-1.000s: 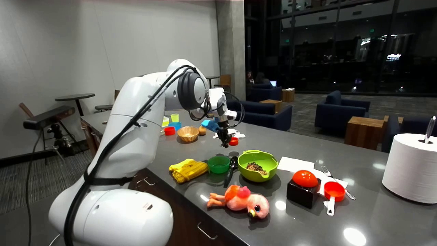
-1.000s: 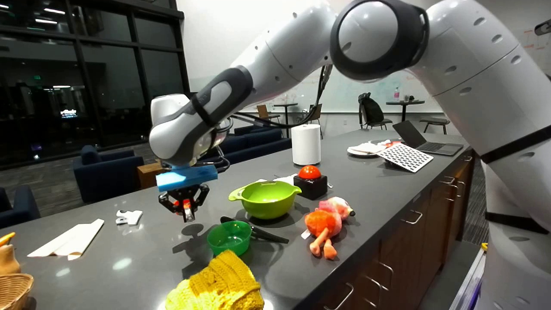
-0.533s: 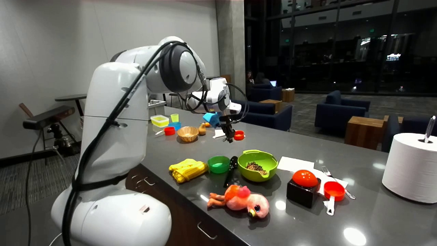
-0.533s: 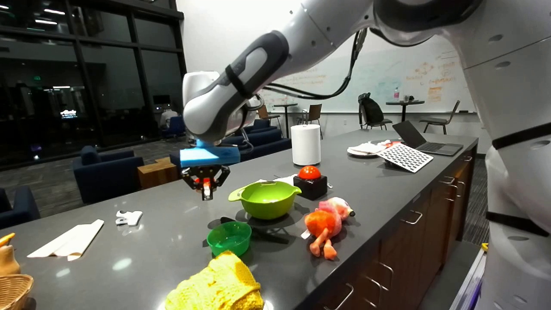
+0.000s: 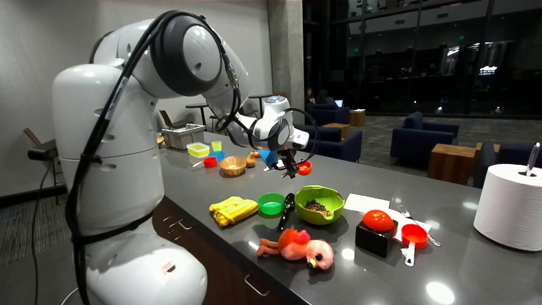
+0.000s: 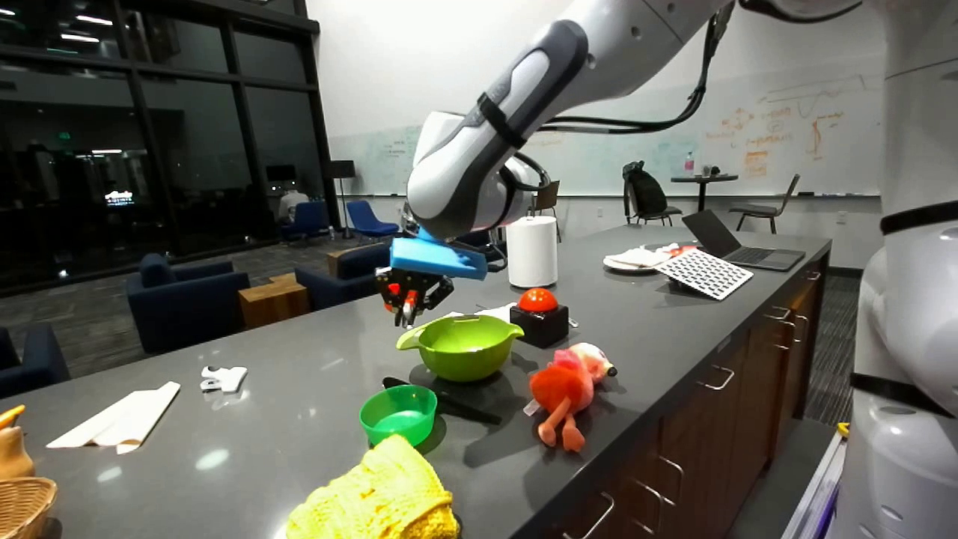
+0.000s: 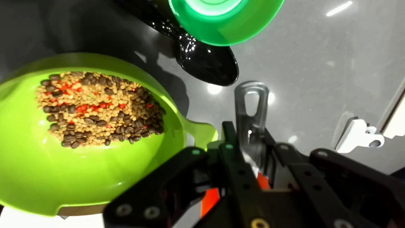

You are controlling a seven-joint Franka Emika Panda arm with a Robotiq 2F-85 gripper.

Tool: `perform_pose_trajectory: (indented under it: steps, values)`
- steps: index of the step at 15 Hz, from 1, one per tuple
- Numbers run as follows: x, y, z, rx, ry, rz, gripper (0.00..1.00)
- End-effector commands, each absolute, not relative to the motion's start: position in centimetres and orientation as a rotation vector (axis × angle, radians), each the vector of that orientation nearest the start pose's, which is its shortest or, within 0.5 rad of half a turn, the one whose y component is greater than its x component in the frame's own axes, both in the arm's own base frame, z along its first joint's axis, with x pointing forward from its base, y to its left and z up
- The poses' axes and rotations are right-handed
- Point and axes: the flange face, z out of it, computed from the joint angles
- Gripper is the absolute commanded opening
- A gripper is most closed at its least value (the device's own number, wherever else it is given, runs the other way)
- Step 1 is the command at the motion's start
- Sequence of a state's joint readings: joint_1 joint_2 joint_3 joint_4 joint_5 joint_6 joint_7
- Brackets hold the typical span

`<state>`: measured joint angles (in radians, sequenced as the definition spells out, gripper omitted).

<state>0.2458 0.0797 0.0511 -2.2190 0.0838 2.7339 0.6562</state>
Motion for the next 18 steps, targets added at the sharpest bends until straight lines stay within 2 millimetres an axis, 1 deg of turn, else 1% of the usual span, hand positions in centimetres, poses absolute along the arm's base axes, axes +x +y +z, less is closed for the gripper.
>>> perform_pose_trajectory:
  steps: [1,3,5,8,10,13,16,18]
  values:
    - [52.9,15.0,38.4,-2.676,0.548,-0.581,0.05]
    - [53.0,15.7,38.6,-2.617,0.500,-0.588,0.05]
    - [53.2,15.9,38.9,-2.561,0.462,-0.581,0.05]
    - [52.9,15.1,38.9,-2.477,0.427,-0.581,0.05]
    - [52.6,13.4,38.5,-2.423,0.428,-0.595,0.05]
    - [51.8,10.1,37.0,-2.339,0.454,-0.621,0.05]
    - [50.8,6.6,34.6,-2.241,0.483,-0.641,0.05]
    - [49.9,4.8,33.1,-2.179,0.500,-0.650,0.05]
